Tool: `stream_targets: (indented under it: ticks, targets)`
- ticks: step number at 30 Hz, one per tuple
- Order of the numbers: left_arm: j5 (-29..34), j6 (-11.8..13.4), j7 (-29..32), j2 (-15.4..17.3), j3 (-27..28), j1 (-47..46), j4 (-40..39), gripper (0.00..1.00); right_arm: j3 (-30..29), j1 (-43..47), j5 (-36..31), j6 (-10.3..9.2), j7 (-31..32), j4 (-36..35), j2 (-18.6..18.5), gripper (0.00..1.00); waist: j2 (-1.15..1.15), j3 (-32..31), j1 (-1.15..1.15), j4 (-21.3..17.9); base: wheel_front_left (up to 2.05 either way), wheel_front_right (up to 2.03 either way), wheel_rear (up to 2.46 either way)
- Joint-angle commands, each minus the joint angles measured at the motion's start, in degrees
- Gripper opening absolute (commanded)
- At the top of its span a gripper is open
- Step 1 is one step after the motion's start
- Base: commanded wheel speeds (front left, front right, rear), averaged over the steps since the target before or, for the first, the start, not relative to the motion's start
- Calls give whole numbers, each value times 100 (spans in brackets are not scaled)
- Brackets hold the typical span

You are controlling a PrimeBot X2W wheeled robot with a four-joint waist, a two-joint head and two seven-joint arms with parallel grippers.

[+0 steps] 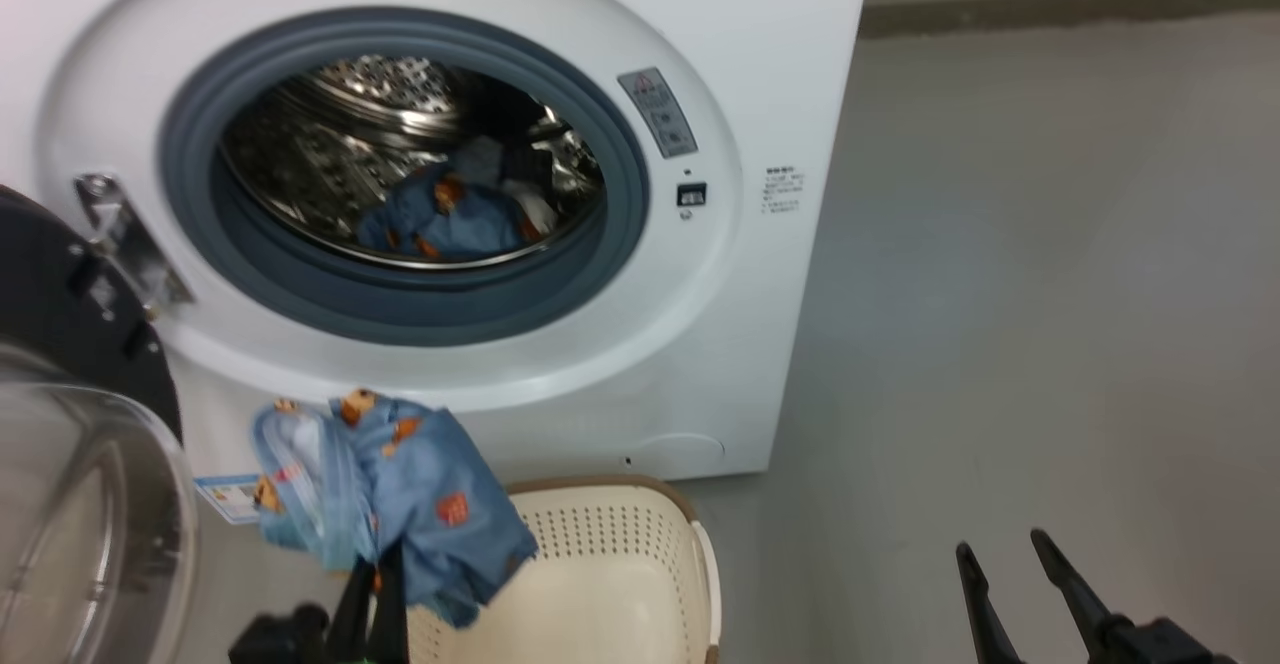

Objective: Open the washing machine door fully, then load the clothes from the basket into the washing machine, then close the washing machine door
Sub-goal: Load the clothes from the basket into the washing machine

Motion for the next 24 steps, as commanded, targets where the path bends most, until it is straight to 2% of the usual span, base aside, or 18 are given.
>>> stream_targets:
  ticks: [1,9,18,24]
  targets:
    - [15,-40,-78,18,232,-596,92,0,188,-363,141,35,-28,-164,-70,100,0,439,0,-348,0,0,0]
    - [108,-143,-78,391,588,-1922,836,0,317,-809,437,35,-28,-171,-70,100,0,1233,0,-1045,0,0,0]
    - [228,-227,-78,1141,961,-3434,1653,0,477,-1127,821,35,-28,-142,-70,100,0,2017,0,-1897,0,0,0]
    - [394,-304,-34,1676,1004,-4357,2277,0,595,-1259,972,35,-28,-168,-70,100,0,2457,0,-2222,0,0,0]
